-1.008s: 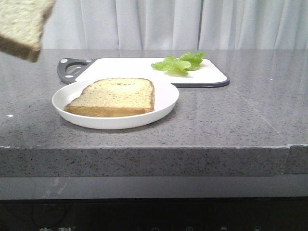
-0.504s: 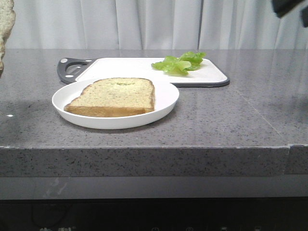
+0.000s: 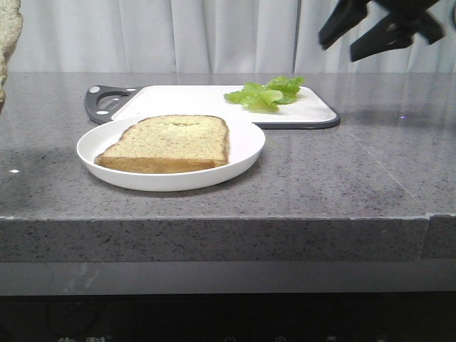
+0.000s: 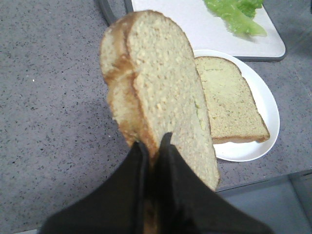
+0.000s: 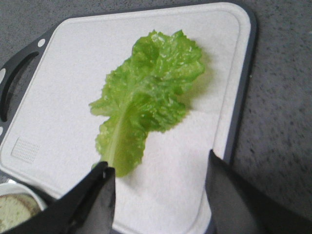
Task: Left arm grabs bread, right arm adds lettuce
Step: 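Lower the right gripper onto the lettuce leaf and grasp it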
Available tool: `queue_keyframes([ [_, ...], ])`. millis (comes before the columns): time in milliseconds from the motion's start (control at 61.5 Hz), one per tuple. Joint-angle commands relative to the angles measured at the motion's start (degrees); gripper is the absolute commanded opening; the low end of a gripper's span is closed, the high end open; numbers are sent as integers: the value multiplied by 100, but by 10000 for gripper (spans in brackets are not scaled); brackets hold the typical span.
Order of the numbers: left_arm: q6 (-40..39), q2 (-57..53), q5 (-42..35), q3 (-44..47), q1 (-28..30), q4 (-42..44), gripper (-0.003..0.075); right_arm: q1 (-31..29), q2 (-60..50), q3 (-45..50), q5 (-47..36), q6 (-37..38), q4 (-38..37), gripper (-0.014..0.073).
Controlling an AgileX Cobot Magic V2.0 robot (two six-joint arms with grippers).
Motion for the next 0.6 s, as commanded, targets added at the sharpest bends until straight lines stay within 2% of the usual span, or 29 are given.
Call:
queue_keyframes([
  [0, -48, -47, -348, -156, 12, -222, -20, 101, 201, -701, -61, -97, 266, 438],
  [276, -48, -47, -348, -156, 12, -121, -20, 257, 1451, -2010, -42, -92, 272, 438],
  [472, -48, -47, -348, -156, 12, -121, -20, 431, 1893, -2436, 18, -92, 361, 430],
  [520, -48, -47, -348, -156, 12, -121, -20, 485, 1933, -2477, 20, -92, 361, 388],
  [585, -48, -47, -348, -156, 12, -119, -20, 535, 1934, -2477, -17, -92, 375, 290],
])
